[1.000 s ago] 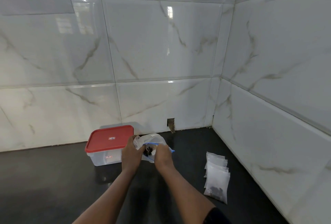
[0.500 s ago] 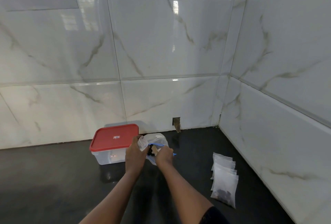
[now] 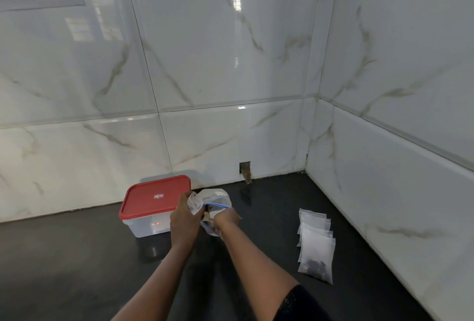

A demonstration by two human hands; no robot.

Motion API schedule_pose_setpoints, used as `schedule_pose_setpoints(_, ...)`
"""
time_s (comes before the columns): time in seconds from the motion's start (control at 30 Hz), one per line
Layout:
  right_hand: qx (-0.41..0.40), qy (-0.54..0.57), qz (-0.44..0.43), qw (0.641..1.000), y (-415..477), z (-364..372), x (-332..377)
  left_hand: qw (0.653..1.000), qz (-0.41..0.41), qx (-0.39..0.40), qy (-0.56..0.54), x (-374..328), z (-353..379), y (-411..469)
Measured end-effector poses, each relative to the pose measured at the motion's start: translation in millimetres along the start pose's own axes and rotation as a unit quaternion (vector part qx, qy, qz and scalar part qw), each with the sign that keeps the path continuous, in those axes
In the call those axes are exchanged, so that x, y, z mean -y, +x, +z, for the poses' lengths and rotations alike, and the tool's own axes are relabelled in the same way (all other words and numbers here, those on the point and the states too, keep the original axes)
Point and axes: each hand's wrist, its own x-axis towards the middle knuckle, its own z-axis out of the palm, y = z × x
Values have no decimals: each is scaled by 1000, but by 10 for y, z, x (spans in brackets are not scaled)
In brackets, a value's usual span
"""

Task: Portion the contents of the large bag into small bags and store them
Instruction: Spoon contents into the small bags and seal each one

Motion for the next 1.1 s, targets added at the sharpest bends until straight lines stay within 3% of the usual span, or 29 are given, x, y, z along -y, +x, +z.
schedule_pose_setpoints(0.2,8,65,9,998,84,5,-20,1000,-5,-1,8,-18,-11,-38)
schedule_pose_setpoints(0.37,7,19,-48,999,71,8,-39,1000,-10,-3,-4,-41,-51,-59)
schedule_pose_setpoints(0.5,23,-27,-39,999,136,4,-51,1000,-7,-1,1,-28,-73,-64)
schedule_pose_setpoints(0.57,19,-3,-51,999,84,-10,-23,1000,-8,0,5,-34,-68,-78)
schedule_pose_setpoints(0.67,-2,68,2,998,-33,-72,60,1000,-14,2,6,-56,-38,-88)
schedule_pose_setpoints(0.83,9,-52,-41,998,-135,-218,186,1000,-19,-2,4,-159,27,-115)
schedule_pose_setpoints(0.93,1,-182,-86,980,-60,-290,254,1000,-20,-2,9,-202,51,-119)
schedule_pose_setpoints(1.1,-10,-241,-127,962,60,-479,361,1000,-29,0,-12,-259,60,-126)
